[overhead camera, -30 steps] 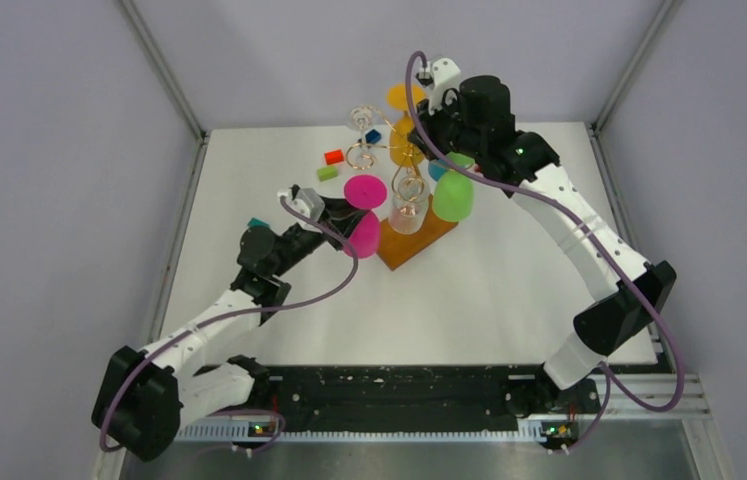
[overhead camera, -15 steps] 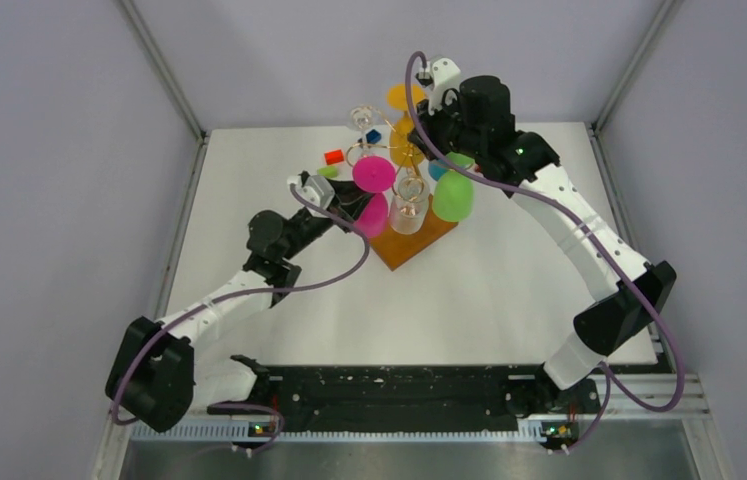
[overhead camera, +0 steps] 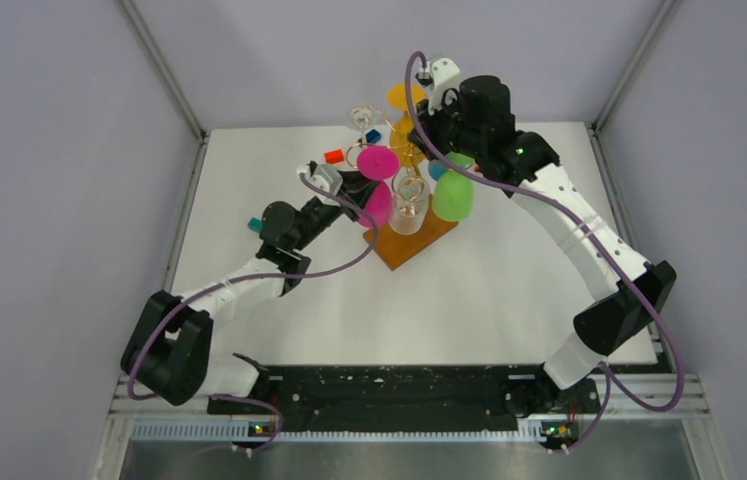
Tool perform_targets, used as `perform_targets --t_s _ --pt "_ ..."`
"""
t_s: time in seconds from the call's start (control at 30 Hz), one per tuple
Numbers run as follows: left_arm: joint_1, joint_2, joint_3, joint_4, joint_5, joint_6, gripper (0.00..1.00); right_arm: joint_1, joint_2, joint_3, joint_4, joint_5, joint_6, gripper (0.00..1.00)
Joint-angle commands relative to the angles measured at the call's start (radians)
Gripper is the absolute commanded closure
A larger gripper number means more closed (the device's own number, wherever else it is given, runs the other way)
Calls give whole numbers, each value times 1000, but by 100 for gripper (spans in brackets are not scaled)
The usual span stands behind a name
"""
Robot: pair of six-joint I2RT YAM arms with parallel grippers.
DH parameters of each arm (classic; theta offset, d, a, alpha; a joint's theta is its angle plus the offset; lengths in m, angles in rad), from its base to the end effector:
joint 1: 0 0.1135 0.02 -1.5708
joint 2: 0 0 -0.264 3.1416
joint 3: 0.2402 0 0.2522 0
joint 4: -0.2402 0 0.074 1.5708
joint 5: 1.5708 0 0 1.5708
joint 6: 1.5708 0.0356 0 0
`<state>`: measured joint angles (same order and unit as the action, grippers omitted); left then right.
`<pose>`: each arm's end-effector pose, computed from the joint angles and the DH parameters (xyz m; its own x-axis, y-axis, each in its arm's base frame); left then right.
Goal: Place the wine glass upside down on the wine glass rack
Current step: Turn the wine glass upside down at the wine rack.
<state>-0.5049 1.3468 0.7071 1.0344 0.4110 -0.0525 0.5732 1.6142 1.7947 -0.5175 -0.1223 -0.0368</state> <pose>0.2488 -0.1538 0.3138 0.2959 -0.2185 -0.9299 0.7828 0.6133 0.1050 0.3042 0.2015 0.4441 -0.2543 -0.2076 -0.9446 -0.6448 0.7643 0.0056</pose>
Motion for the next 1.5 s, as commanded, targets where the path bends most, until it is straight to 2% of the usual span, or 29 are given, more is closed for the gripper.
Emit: perform_targets --t_s 0.0,0.53,1.1,1.17,1.37,1.47 --pt "7 19 56 94 -49 -25 100 -6 -16 2 -6 8 -28 100" --pt "20 64 103 58 -214 -49 100 -6 -16 6 -7 9 -28 100" --pt "22 -48 -11 56 -400 -70 100 -6 -10 11 -6 10 -28 100" --pt "22 -71 -32 57 -377 -68 100 -6 -8 11 -7 10 -28 100" --pt "22 -85 -65 67 -128 -49 100 -5 -6 9 -5 14 -28 100" --pt "22 -69 -57 57 -68 -56 100 -6 -5 10 -6 12 -28 100"
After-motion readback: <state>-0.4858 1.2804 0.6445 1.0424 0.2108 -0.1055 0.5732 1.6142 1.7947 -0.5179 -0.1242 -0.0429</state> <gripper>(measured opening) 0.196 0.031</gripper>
